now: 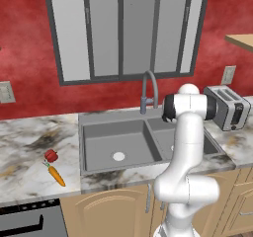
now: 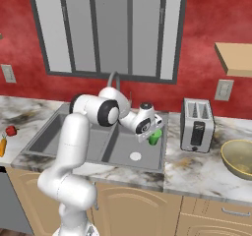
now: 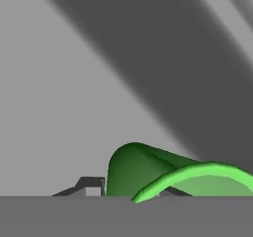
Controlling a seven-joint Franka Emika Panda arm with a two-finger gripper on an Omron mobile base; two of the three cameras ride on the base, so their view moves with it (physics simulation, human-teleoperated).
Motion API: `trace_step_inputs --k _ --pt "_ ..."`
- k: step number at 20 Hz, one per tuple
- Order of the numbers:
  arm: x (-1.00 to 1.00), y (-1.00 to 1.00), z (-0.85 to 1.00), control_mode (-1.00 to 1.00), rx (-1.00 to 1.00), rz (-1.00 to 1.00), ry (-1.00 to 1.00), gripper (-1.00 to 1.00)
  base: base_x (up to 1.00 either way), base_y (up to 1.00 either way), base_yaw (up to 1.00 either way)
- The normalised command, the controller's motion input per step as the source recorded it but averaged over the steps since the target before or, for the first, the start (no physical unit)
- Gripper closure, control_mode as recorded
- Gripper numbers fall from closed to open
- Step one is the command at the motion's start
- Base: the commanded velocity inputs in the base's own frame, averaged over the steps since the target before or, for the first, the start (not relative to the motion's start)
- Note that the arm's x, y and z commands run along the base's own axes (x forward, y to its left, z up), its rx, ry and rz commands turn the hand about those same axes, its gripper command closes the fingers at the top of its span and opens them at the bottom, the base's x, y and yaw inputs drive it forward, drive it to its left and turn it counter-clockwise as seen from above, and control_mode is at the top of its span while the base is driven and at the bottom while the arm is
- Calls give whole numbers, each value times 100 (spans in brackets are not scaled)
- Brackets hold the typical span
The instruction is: Remove the bell pepper and carrot from the sink. Then move the bowl and cup from the counter to the sink for washing.
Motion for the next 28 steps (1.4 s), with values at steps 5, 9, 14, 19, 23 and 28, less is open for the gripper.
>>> trace_step_inputs --k 5,9,14,19,23,28 --pt "21 -2 -7 -100 0 0 0 -100 0 0 0" --pt "20 0 0 -100 0 0 0 -100 0 0 0" --pt "13 0 7 -100 0 1 0 -100 0 0 0" --pt "4 0 26 -100 0 1 0 -100 0 0 0" --pt "0 0 34 -100 0 1 0 -100 0 0 0" --pt "-2 0 33 -100 0 0 0 -100 0 0 0"
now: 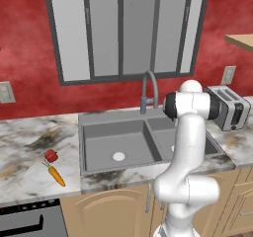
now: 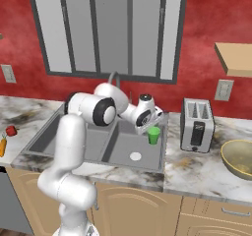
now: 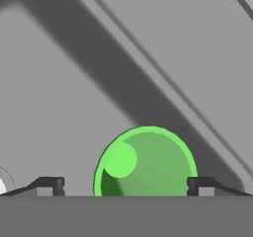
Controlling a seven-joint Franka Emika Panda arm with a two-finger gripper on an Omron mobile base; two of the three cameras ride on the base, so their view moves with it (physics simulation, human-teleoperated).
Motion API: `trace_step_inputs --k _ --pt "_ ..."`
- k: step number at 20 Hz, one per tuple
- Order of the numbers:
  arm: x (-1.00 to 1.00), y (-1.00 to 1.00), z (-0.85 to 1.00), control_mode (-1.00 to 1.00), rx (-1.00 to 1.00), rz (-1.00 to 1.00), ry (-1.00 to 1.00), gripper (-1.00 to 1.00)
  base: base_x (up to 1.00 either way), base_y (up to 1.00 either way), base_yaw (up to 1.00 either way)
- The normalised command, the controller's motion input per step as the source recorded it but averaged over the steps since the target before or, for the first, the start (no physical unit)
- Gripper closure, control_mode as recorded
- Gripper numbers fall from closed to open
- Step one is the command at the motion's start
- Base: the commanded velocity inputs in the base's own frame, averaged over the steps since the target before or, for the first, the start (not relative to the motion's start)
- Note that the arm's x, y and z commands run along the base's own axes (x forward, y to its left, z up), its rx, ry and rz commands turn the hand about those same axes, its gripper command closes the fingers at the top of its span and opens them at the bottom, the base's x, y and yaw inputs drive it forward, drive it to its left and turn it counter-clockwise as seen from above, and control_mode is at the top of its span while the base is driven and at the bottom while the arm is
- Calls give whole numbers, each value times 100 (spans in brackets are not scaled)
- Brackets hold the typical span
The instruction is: Remove the bell pepper and carrot from the sink. Then move the bowl and cup from the counter to the sink for washing.
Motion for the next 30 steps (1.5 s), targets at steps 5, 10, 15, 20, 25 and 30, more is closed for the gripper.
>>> trace_step_inputs --k 5,10,15,20,25,30 --pt "-17 -6 41 -100 0 0 -1 -100 0 0 0" --pt "-36 -14 31 -100 0 0 -9 -100 0 0 0" --pt "-45 -7 25 -100 0 -1 -13 -100 0 0 0" --pt "-47 0 24 -100 0 -6 -7 -100 0 0 0" --pt "-32 0 31 -100 0 -13 -2 -100 0 0 0" --pt "-22 0 42 -100 0 -11 0 -100 0 0 0"
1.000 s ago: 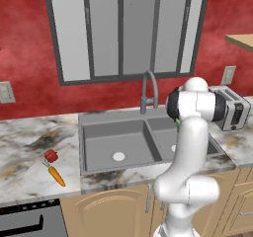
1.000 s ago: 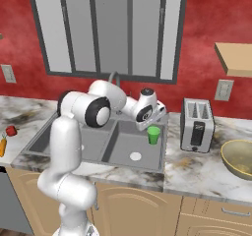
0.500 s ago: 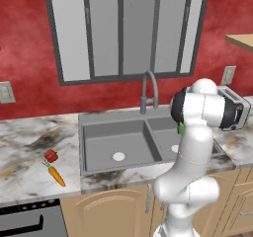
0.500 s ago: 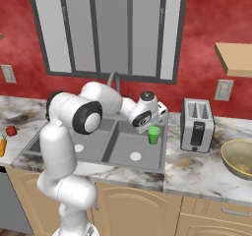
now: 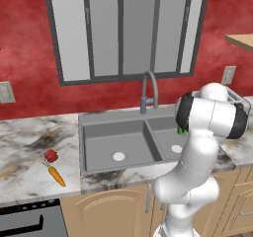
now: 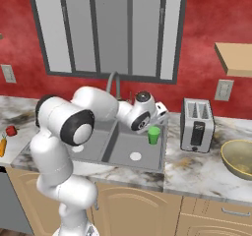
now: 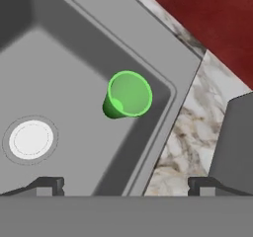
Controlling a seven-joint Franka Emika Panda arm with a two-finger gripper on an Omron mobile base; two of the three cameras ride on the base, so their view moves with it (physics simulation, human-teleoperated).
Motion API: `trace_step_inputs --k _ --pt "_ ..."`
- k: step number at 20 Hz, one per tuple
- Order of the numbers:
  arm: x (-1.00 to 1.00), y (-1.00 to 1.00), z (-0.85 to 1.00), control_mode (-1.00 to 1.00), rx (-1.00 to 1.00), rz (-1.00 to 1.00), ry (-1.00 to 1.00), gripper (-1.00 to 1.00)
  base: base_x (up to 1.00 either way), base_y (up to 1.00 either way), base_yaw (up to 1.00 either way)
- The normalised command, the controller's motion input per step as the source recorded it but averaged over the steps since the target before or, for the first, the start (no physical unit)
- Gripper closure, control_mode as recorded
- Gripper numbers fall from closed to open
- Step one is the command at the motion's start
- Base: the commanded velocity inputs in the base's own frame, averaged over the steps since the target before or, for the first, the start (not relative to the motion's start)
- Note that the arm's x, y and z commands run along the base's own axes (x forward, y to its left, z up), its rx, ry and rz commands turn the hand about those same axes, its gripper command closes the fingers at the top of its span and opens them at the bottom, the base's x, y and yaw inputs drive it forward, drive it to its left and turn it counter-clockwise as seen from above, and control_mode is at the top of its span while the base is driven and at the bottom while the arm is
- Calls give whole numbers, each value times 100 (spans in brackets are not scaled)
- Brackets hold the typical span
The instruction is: Remove the bell pepper and carrot from the sink. Then move the bowl and cup from the counter to the sink for washing.
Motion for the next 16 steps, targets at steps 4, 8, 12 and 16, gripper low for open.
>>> trace_step_inputs --k 4,8,12,16 --pt "-32 0 41 -100 0 -7 0 -100 0 0 0" --pt "-32 0 37 -100 0 -10 1 -100 0 0 0" --pt "-41 -1 30 -100 0 -5 0 -100 0 0 0" --pt "-47 0 24 -100 0 -5 0 -100 0 0 0"
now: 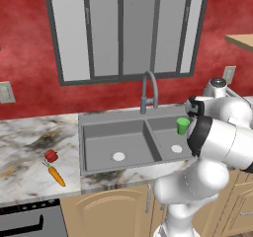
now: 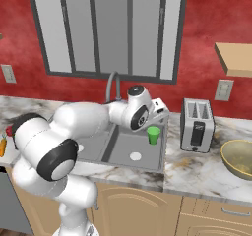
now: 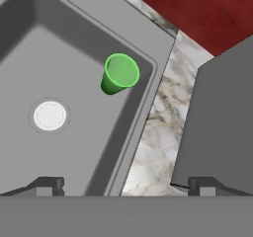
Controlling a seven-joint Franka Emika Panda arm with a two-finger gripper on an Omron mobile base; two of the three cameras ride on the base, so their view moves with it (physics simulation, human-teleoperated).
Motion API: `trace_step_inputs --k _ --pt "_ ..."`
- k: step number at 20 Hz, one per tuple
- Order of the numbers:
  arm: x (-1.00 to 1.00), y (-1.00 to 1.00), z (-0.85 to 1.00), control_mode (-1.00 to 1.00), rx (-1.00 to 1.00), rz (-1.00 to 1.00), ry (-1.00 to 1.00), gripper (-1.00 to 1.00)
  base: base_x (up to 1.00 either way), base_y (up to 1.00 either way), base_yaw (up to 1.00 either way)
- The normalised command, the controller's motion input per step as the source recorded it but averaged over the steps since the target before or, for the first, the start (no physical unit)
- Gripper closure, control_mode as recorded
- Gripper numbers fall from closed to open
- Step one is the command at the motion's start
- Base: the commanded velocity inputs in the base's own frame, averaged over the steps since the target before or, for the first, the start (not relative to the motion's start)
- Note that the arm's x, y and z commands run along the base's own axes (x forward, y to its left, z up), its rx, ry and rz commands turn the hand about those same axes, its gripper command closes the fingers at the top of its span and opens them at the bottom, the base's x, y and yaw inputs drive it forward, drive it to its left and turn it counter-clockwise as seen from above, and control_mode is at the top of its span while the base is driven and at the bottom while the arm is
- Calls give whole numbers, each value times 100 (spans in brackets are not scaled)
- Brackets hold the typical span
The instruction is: Remove the bell pepper and carrot from the sink. Then move the bowl and cup from the counter to the sink for washing.
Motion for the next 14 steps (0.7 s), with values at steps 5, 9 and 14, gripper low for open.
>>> trace_step_inputs --k 5,9,14 --pt "-49 -2 17 -100 -2 -2 -1 -100 0 0 0" --pt "-41 -13 19 -100 -6 0 -1 -100 0 0 0" --pt "-33 -19 20 -100 -7 -4 0 -100 0 0 0"
